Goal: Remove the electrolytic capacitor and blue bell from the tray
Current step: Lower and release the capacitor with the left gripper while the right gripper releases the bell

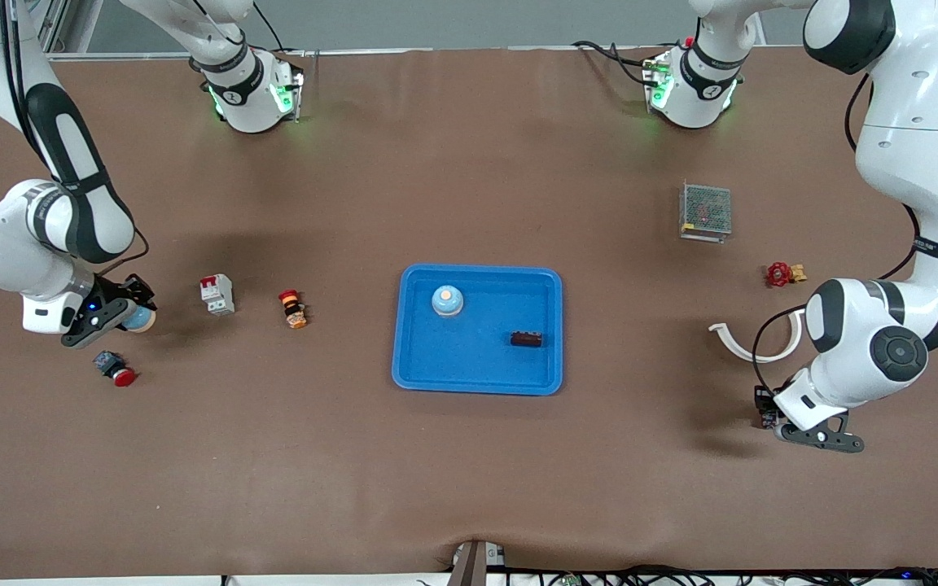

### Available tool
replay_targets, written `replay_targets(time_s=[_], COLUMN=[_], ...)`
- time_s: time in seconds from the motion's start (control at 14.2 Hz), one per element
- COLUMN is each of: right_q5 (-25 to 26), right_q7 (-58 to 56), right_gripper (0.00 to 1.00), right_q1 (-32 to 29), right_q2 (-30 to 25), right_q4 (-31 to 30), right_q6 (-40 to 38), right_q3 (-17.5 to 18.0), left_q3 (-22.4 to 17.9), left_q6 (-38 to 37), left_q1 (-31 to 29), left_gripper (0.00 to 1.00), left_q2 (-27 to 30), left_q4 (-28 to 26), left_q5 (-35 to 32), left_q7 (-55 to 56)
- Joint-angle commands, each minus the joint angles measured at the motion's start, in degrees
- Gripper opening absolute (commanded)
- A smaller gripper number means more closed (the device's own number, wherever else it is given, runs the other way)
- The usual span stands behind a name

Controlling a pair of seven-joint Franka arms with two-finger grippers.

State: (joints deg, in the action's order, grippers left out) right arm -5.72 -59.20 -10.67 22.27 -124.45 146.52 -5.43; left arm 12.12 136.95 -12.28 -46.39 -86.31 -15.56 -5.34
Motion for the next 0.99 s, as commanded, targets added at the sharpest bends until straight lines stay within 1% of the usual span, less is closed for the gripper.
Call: replay_targets(time_s=[0.0, 0.28, 0.35, 0.42, 0.56, 0.71, 0.78, 0.85, 0.92], right_q5=[-0.5, -0.6, -0.7, -0.8, -0.8, -1.1, -1.9, -2.3, -2.3], right_q7=[-1.5, -1.5, -1.5, -1.5, -1.5, -1.4, -1.4, -1.4, -1.4], right_gripper=[0.54, 0.54, 0.54, 0.54, 0.55, 0.55, 0.56, 0.7, 0.82], right_q1=[-1.6, -1.7, -1.7, -1.7, -1.7, -1.7, -1.6, -1.6, -1.5], right_q2=[0.4, 1.8, 2.1, 2.2, 2.4, 2.6, 2.6, 2.6, 2.6], right_q4=[-1.9, -1.9, -1.9, -1.9, -1.9, -1.8, -1.8, -1.8, -1.8], right_q6=[2.5, 3.5, 3.8, 3.8, 3.8, 3.8, 3.8, 3.7, 3.7], right_q3=[1.3, 1.4, 1.4, 1.4, 1.4, 1.4, 1.4, 1.4, 1.5], left_q3=[0.2, 0.2, 0.2, 0.2, 0.2, 0.8, 1.0, 1.0, 1.0], left_q6=[0.7, 0.7, 0.7, 0.7, -0.9, -9.6, -13.9, -18.2, -20.0], left_q1=[-0.1, -0.2, -0.1, -0.2, -0.2, 1.4, 3.3, 5.4, 6.9], left_gripper=[0.0, 0.0, 0.63, 1.0, 1.0, 1.0, 1.0, 1.0, 1.0], left_q2=[-1.3, -2.0, -1.9, -1.6, 0.6, 3.2, 4.2, 5.0, 5.7], left_q4=[1.1, 1.1, 1.1, 1.1, 1.1, 2.0, 4.1, 5.4, 5.7], left_q5=[-1.4, -1.4, -1.4, -1.4, -1.5, -1.2, -1.1, -0.6, 0.7], left_q7=[-0.1, 0.4, 0.6, 0.6, 3.7, 9.4, 14.5, 21.3, 29.6])
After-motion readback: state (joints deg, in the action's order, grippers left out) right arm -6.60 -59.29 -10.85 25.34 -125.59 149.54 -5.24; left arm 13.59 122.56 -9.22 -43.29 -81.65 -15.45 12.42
